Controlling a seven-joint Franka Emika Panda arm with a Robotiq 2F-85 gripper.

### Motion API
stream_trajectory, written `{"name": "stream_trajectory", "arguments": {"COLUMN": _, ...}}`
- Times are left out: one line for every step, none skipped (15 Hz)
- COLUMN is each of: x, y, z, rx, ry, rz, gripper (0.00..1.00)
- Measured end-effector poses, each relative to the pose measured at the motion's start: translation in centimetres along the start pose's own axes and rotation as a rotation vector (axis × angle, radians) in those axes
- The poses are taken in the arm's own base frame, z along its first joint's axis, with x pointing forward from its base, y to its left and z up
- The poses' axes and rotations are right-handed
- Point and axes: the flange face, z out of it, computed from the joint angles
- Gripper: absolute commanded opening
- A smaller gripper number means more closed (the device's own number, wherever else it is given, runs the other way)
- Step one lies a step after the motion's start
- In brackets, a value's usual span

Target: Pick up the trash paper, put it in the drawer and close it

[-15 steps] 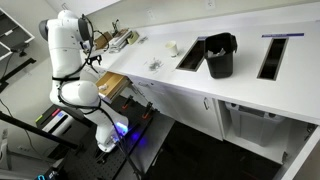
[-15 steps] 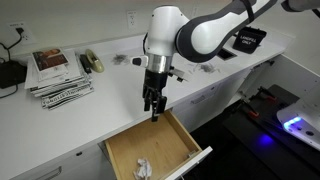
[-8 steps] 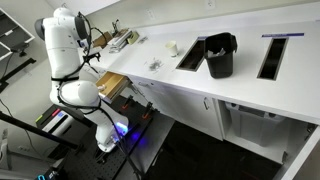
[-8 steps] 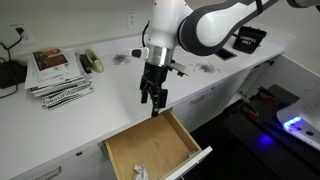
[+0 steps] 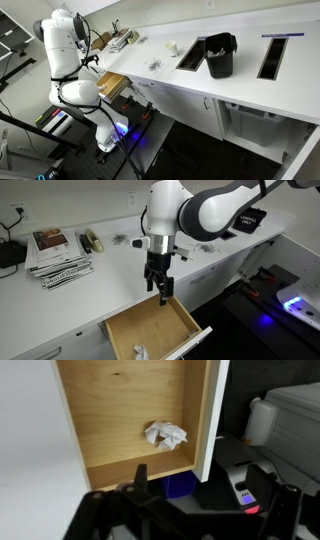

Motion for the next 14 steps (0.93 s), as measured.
{"name": "stream_trajectory", "arguments": {"x": 0.5, "y": -1.7, "z": 0.9, "rx": 0.019, "ry": -0.049, "rz": -0.028, "gripper": 1.0}}
{"name": "stream_trajectory", "arguments": {"x": 1.0, "y": -3.7, "z": 1.8, "rx": 0.034, "ry": -0.098, "rz": -0.061, "gripper": 1.0}}
{"name": "stream_trajectory", "arguments": {"x": 1.6, "y": -5.9, "z": 2.7, "rx": 0.045, "ry": -0.148, "rz": -0.1, "gripper": 1.0}}
{"name": "stream_trajectory", "arguments": {"x": 2.0, "y": -8.1, "z": 3.5, "rx": 0.05, "ry": -0.197, "rz": -0.139, "gripper": 1.0}}
{"name": "stream_trajectory", "arguments": {"x": 2.3, "y": -10.2, "z": 4.3, "rx": 0.049, "ry": -0.244, "rz": -0.177, "gripper": 1.0}}
{"name": "stream_trajectory", "arguments": {"x": 2.5, "y": -12.1, "z": 5.2, "rx": 0.046, "ry": -0.289, "rz": -0.216, "gripper": 1.0}}
{"name": "stream_trajectory", "arguments": {"x": 2.5, "y": -13.8, "z": 6.0, "rx": 0.042, "ry": -0.33, "rz": -0.255, "gripper": 1.0}}
{"name": "stream_trajectory", "arguments": {"x": 2.5, "y": -15.1, "z": 6.8, "rx": 0.037, "ry": -0.369, "rz": -0.297, "gripper": 1.0}}
{"name": "stream_trajectory", "arguments": {"x": 2.3, "y": -16.1, "z": 7.6, "rx": 0.033, "ry": -0.406, "rz": -0.338, "gripper": 1.0}}
{"name": "stream_trajectory", "arguments": {"x": 2.1, "y": -16.8, "z": 8.2, "rx": 0.026, "ry": -0.438, "rz": -0.385, "gripper": 1.0}}
{"name": "stream_trajectory", "arguments": {"x": 2.0, "y": -17.0, "z": 8.7, "rx": 0.027, "ry": -0.445, "rz": -0.391, "gripper": 1.0}}
{"name": "stream_trajectory", "arguments": {"x": 2.0, "y": -17.1, "z": 8.8, "rx": 0.029, "ry": -0.446, "rz": -0.39, "gripper": 1.0}}
{"name": "stream_trajectory", "arguments": {"x": 2.0, "y": -17.0, "z": 8.9, "rx": 0.029, "ry": -0.446, "rz": -0.388, "gripper": 1.0}}
{"name": "stream_trajectory", "arguments": {"x": 2.0, "y": -16.8, "z": 8.8, "rx": 0.028, "ry": -0.445, "rz": -0.385, "gripper": 1.0}}
